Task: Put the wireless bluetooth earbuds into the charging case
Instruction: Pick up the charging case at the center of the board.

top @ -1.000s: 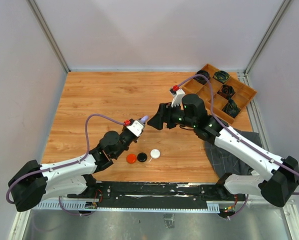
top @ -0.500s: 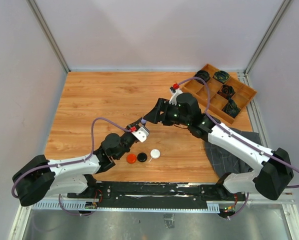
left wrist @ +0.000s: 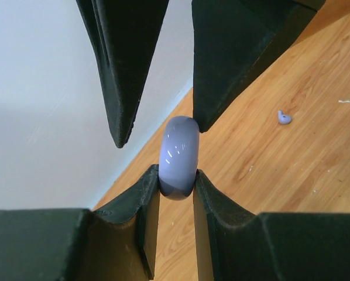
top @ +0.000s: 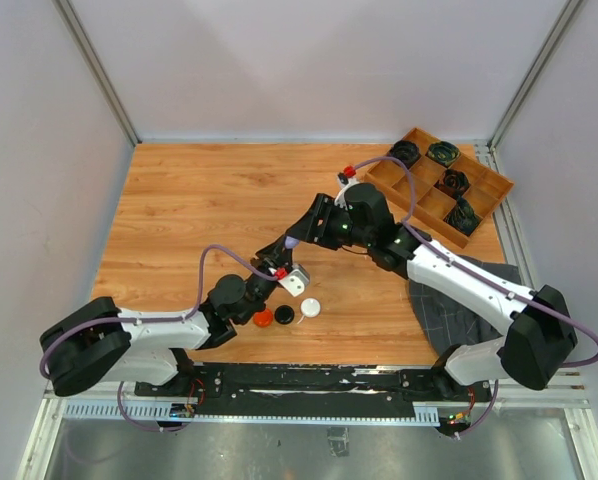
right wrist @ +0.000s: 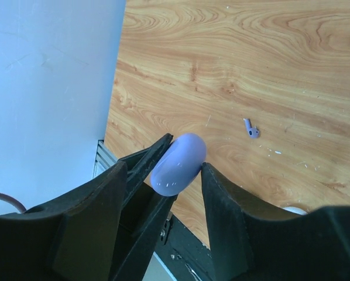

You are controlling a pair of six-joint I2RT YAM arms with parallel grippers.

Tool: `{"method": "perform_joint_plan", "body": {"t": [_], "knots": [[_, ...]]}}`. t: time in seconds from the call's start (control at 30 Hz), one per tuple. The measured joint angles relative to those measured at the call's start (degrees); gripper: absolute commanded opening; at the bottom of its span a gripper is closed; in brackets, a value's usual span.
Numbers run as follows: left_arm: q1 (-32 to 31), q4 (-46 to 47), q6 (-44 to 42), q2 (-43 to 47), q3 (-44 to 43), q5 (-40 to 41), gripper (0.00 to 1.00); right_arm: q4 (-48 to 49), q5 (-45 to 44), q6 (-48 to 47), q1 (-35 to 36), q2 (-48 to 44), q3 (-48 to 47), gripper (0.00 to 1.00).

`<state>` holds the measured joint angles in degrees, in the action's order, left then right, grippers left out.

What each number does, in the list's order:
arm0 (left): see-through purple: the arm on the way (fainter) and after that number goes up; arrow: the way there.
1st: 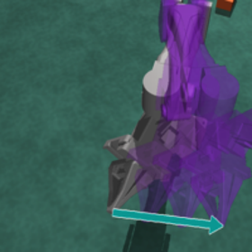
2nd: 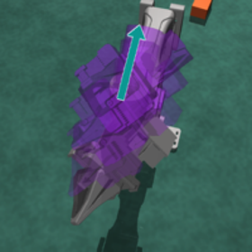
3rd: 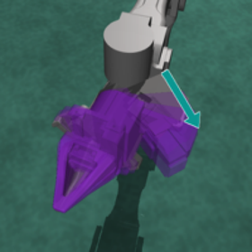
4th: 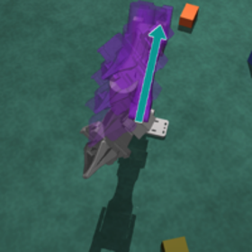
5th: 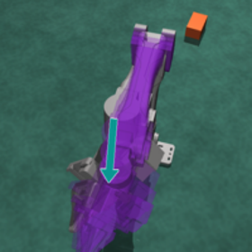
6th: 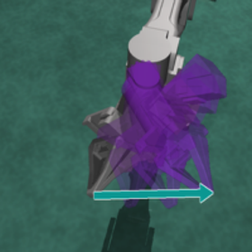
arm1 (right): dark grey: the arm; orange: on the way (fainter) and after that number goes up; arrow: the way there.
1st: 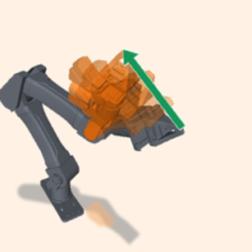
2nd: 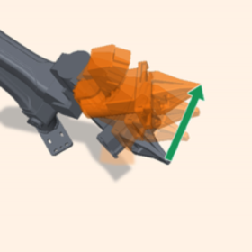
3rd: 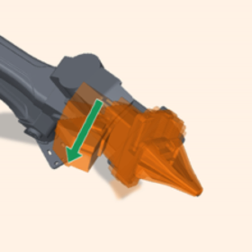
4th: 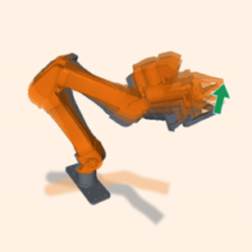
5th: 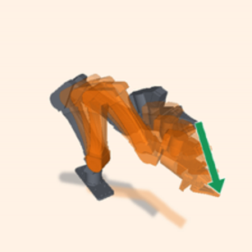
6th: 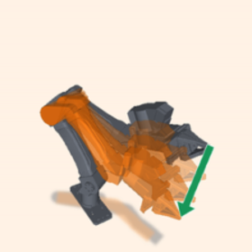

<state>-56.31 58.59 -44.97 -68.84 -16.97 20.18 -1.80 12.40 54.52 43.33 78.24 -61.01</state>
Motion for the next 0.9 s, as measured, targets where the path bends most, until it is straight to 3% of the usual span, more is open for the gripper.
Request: {"method": "perform_joint_plan", "body": {"t": [0.33, 0.53, 0.7, 0.9], "knots": [[-3.4, 10.3, -7.6, -7.4, 0.9, 6.4, 0.0, 1.2, -0.2, 4.0, 0.0, 2.4, 0.8, 0.49], [-4.5, 13.4, -8.8, -8.9, 0.9, 7.2, 0.02, 2.3, 0.5, 5.7, 0.0, 3.0, 1.7, 0.38], [-4.7, 14.4, -9.0, -9.0, 0.9, 8.8, 0.16, 3.3, 0.7, 6.9, 0.0, 3.1, 1.7, 0.25], [-5.0, 13.4, -8.2, -8.4, 0.9, 9.6, 0.46, 3.3, 0.7, 6.7, 0.0, 3.1, 1.7, 0.14]]}}
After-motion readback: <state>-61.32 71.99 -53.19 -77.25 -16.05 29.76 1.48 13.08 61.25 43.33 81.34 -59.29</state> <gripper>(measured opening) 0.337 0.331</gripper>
